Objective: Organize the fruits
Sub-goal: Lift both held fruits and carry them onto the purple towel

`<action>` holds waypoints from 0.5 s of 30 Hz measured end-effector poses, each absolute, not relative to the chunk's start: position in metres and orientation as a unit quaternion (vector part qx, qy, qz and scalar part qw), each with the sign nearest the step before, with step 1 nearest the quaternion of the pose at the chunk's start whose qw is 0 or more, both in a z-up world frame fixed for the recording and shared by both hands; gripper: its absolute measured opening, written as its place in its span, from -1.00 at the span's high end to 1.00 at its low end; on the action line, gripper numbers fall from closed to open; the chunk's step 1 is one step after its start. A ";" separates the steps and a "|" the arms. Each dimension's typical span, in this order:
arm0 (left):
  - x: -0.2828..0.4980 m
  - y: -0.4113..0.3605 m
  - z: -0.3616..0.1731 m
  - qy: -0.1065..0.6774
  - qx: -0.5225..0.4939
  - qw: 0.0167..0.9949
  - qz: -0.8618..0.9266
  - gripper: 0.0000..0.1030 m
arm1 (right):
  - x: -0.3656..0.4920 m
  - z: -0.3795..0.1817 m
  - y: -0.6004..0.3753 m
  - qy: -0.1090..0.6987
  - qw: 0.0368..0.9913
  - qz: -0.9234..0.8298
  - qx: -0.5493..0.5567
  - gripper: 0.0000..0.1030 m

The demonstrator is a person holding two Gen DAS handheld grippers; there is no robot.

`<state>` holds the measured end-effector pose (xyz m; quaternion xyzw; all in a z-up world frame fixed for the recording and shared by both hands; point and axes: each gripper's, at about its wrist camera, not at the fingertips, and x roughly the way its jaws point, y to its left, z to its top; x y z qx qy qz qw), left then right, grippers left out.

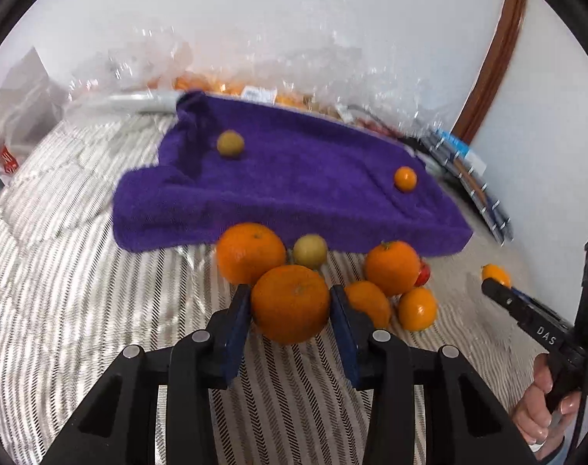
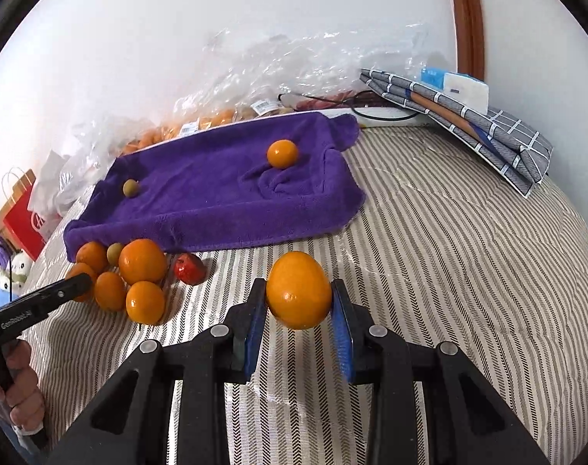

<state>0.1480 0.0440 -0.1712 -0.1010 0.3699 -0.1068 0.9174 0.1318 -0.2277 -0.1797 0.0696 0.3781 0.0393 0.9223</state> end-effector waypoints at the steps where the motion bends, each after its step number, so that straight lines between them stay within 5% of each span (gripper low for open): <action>1: 0.145 0.044 -0.169 0.360 -0.101 0.921 -0.105 0.25 | 0.131 -0.179 -0.228 0.375 0.923 0.040 0.072 0.37; 15: 0.127 0.048 -0.154 0.306 -0.109 0.941 -0.093 0.25 | 0.119 -0.169 -0.235 0.337 0.935 0.055 0.092 0.37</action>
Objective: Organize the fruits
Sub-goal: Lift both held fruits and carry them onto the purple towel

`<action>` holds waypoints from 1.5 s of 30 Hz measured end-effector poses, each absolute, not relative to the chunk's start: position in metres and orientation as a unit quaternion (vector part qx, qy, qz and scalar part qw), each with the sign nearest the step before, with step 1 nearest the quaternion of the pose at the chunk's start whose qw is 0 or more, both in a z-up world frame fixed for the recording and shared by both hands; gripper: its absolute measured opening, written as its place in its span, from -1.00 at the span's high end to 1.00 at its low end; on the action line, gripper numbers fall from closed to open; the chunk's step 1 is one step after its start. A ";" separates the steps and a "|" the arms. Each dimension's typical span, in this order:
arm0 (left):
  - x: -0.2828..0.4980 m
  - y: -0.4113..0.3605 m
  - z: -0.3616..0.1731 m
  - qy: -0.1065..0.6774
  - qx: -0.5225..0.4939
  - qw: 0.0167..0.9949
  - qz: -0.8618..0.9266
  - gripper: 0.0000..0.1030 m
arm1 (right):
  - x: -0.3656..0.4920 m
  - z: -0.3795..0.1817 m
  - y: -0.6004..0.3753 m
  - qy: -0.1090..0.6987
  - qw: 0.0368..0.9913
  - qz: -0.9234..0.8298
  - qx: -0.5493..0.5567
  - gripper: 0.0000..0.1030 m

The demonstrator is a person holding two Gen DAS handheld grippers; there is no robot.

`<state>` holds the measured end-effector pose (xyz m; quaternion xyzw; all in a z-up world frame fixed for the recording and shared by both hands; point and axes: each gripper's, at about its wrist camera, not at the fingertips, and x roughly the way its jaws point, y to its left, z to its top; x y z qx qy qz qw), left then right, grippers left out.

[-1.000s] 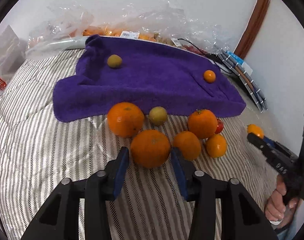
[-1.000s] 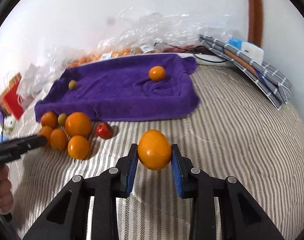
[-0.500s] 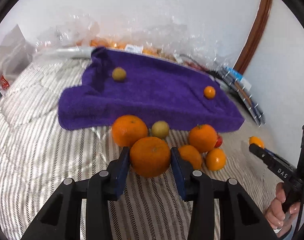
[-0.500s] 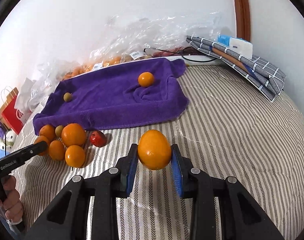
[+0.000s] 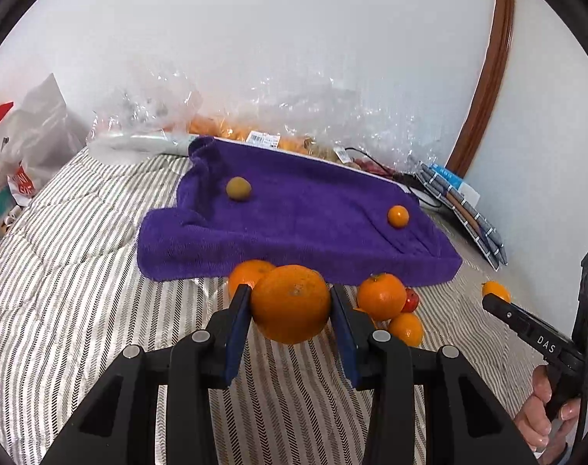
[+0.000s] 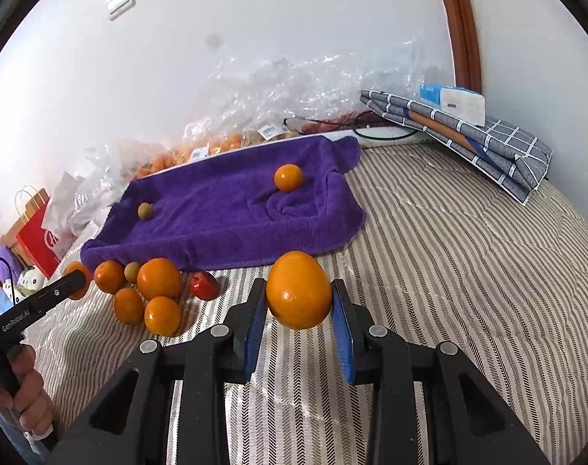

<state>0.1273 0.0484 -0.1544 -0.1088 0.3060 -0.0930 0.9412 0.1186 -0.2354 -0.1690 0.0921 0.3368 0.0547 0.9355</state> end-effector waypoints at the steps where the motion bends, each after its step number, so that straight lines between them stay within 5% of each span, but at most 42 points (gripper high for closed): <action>1: 0.127 0.050 -0.154 0.304 -0.113 0.941 -0.093 0.25 | 0.117 -0.168 -0.235 0.334 0.936 0.056 0.092 0.37; 16: 0.118 0.080 -0.146 0.290 -0.176 0.938 -0.078 0.25 | 0.114 -0.164 -0.234 0.325 0.941 0.052 0.084 0.37; 26: 0.110 0.095 -0.090 0.265 -0.172 0.946 -0.072 0.25 | 0.130 -0.113 -0.222 0.299 0.952 0.055 0.041 0.37; 36: 0.166 0.090 -0.053 0.244 -0.158 0.955 -0.059 0.25 | 0.181 -0.072 -0.216 0.270 0.959 0.071 0.052 0.37; 45: 0.223 0.084 -0.083 0.247 -0.190 0.948 -0.064 0.25 | 0.241 -0.090 -0.226 0.280 0.954 0.075 0.073 0.37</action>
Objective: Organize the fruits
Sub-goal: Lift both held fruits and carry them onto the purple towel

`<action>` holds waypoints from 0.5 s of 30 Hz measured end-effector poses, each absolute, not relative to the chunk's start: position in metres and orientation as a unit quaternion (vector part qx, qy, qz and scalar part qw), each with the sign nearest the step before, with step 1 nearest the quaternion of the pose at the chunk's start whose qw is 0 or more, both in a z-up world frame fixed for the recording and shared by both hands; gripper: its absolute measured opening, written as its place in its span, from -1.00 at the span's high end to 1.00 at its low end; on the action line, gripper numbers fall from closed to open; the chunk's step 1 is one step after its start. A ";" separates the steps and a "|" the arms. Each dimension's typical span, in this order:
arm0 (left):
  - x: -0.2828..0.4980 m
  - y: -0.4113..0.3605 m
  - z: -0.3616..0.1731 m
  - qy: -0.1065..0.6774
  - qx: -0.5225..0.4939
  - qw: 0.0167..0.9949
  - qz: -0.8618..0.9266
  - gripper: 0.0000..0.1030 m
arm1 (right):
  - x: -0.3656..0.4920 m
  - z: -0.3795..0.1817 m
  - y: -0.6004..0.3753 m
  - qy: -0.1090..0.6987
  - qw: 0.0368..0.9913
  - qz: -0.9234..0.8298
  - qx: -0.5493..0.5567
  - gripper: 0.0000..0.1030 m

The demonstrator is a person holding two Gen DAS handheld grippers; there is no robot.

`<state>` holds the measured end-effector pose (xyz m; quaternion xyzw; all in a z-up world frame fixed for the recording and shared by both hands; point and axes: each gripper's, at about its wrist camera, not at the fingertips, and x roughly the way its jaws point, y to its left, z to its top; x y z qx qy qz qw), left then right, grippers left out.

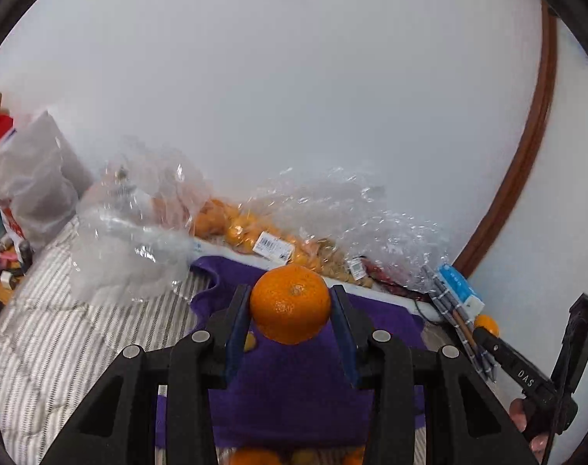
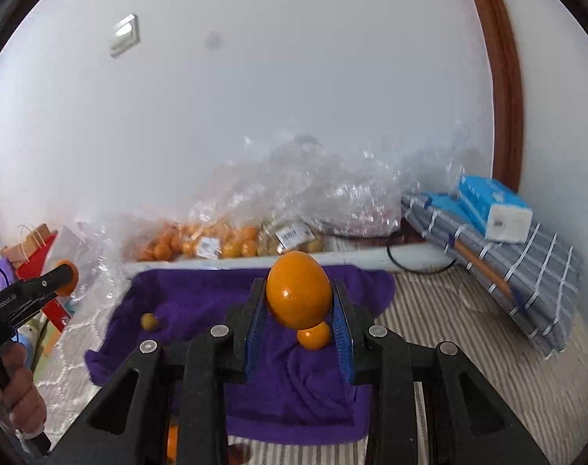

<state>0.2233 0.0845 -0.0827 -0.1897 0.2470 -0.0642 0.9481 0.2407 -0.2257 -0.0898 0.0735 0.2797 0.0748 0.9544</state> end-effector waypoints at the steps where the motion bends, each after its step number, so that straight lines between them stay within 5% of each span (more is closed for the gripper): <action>1: 0.227 0.087 -0.089 0.253 -0.194 0.946 -0.062 0.25 | 0.246 -0.099 -0.228 0.286 0.952 0.074 0.077 0.37; 15: 0.249 0.086 -0.141 0.320 -0.188 0.928 -0.040 0.25 | 0.283 -0.168 -0.225 0.394 0.907 0.099 0.108 0.37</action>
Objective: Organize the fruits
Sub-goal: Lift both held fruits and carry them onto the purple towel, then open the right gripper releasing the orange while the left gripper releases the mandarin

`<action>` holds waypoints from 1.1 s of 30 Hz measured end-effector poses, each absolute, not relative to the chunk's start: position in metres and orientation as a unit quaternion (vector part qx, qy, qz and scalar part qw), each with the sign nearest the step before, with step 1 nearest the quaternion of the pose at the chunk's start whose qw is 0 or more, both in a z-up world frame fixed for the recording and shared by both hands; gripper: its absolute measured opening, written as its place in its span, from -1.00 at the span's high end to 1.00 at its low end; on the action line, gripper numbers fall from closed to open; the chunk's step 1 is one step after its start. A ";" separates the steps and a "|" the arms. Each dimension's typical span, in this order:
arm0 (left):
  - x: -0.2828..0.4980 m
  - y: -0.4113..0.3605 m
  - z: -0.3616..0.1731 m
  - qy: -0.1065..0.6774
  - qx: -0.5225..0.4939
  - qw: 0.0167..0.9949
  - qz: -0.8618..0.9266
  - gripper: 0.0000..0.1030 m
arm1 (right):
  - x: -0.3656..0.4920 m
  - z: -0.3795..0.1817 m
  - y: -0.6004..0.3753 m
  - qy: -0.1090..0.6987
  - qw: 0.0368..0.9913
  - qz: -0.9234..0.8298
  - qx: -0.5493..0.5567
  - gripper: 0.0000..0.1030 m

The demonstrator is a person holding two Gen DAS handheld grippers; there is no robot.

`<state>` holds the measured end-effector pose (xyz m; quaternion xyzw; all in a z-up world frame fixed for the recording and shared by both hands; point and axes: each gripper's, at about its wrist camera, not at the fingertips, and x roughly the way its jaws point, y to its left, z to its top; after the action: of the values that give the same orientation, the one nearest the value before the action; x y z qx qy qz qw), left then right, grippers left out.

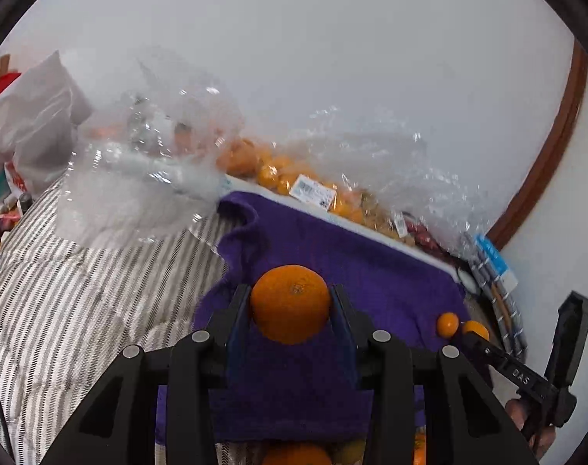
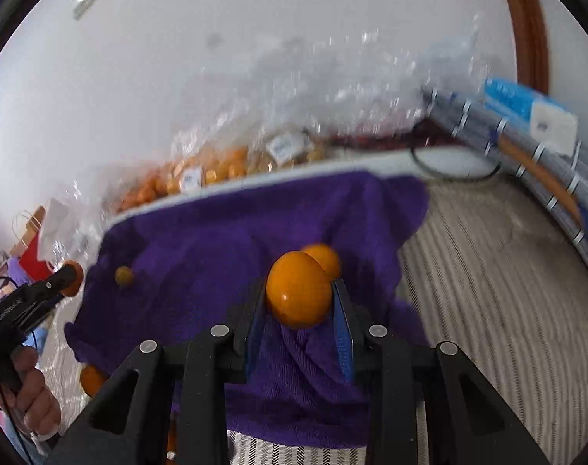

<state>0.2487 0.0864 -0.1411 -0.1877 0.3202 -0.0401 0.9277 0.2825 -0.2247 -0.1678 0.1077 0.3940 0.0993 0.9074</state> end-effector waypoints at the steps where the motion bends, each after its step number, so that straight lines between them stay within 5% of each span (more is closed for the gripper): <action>1: 0.251 0.084 -0.143 0.327 -0.184 0.926 -0.042 0.25 | 0.284 -0.170 -0.223 0.397 0.908 0.093 0.100 0.37; 11: 0.264 0.072 -0.161 0.370 -0.158 0.915 -0.035 0.25 | 0.281 -0.172 -0.213 0.395 0.913 0.075 0.066 0.35; 18: 0.267 0.065 -0.165 0.379 -0.137 0.915 -0.028 0.25 | 0.271 -0.161 -0.219 0.369 0.925 0.060 0.070 0.07; 26: 0.270 0.063 -0.166 0.387 -0.128 0.913 -0.030 0.25 | 0.254 -0.148 -0.212 0.328 0.942 0.053 0.042 0.02; 33: 0.261 0.067 -0.153 0.353 -0.138 0.924 -0.049 0.03 | 0.224 -0.134 -0.195 0.352 0.933 0.074 0.016 0.02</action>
<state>0.2614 0.0667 -0.1528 -0.1385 0.3528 -0.0488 0.9241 0.2239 -0.1952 -0.1337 0.0161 0.3519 0.0744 0.9329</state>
